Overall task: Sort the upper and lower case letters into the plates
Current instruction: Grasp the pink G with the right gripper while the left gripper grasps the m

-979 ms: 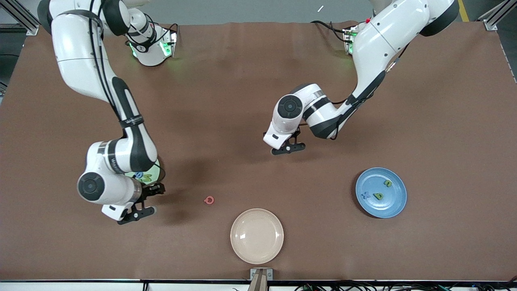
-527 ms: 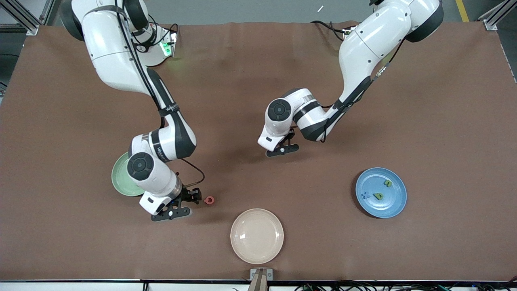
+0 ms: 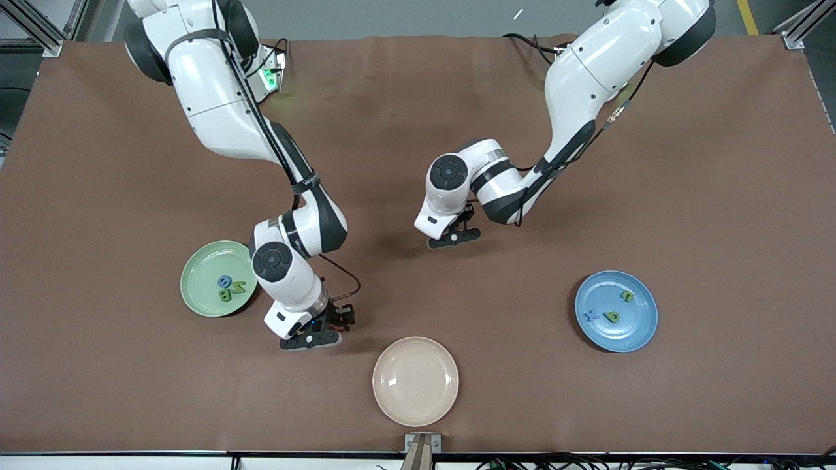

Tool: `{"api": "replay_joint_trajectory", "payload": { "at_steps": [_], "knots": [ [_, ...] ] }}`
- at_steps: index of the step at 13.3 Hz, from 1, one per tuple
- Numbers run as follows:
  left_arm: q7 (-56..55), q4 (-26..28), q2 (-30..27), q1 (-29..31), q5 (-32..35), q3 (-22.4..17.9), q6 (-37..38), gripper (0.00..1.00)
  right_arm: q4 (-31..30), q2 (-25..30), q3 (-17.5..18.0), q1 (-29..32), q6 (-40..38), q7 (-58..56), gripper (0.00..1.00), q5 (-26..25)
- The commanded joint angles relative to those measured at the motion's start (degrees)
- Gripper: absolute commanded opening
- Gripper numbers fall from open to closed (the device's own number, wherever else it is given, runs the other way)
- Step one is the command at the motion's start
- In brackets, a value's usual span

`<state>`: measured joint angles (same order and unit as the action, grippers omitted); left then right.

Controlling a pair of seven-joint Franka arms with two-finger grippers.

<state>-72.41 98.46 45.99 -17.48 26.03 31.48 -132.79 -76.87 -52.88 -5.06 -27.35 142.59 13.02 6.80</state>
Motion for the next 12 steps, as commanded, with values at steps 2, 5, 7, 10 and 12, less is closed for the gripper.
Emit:
{"api": "replay_joint_trajectory", "payload": {
  "at_steps": [2, 5, 7, 10, 12],
  "knots": [
    [-1.85, 5.07, -1.69, -0.27, 0.95, -0.28, -1.42, 0.62, 0.49, -0.21, -0.39, -1.30, -0.21, 0.86, 0.72, 1.19],
    [-3.26, 5.86, -1.78, -0.36, 1.04, -0.10, -1.42, 0.59, 0.32, -1.00, -0.48, -1.57, -0.04, 1.83, 0.72, 0.84],
    [-3.35, 6.57, -1.70, -0.36, 1.91, -0.10, -1.42, 0.54, 0.14, -1.09, -0.56, -1.48, -0.12, 1.74, 0.72, 0.58],
    [-3.35, 6.13, -1.17, -0.44, 2.09, -0.10, -1.42, 0.36, -0.56, -1.09, -0.65, -1.39, -0.12, 1.66, 0.72, 0.23],
    [-3.35, 5.34, -0.73, -0.53, 3.23, -0.63, -1.51, 0.25, -0.65, -1.09, -0.74, -1.31, -0.12, 1.74, 0.72, 0.23]
  ]
}}
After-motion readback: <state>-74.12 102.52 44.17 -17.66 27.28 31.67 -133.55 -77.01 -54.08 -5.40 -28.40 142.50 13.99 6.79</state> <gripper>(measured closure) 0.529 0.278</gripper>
